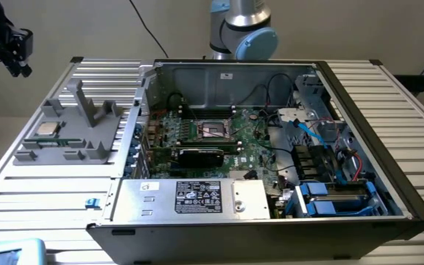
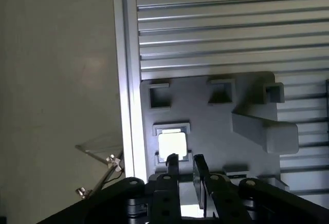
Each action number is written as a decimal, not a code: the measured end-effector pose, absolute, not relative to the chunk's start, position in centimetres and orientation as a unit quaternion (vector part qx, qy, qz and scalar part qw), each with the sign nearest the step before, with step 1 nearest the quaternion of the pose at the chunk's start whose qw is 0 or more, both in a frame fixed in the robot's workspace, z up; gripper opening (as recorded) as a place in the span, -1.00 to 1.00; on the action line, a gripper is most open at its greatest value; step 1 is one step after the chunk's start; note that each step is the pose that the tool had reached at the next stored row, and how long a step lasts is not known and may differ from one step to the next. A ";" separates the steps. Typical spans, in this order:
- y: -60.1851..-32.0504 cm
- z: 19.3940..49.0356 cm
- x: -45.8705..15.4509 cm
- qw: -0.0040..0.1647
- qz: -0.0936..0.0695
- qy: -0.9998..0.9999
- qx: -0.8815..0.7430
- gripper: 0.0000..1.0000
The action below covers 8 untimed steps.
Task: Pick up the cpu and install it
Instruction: 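Pick up the cpu and move it towards the insertion slot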
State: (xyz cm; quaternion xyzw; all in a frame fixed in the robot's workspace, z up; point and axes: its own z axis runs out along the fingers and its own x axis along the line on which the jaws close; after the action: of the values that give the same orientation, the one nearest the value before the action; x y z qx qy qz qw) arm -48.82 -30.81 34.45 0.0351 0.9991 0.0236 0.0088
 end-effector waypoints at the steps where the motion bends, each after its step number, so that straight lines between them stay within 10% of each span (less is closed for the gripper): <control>1: -30.8 34.4 -48.8 0.009 0.024 0.999 0.035 -0.37; 8: -30.8 34.3 -48.8 0.007 0.022 0.999 0.029 -0.13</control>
State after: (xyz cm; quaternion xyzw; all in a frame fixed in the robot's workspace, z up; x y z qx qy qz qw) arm -48.83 -30.80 34.34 0.0291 0.9993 0.0218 0.0068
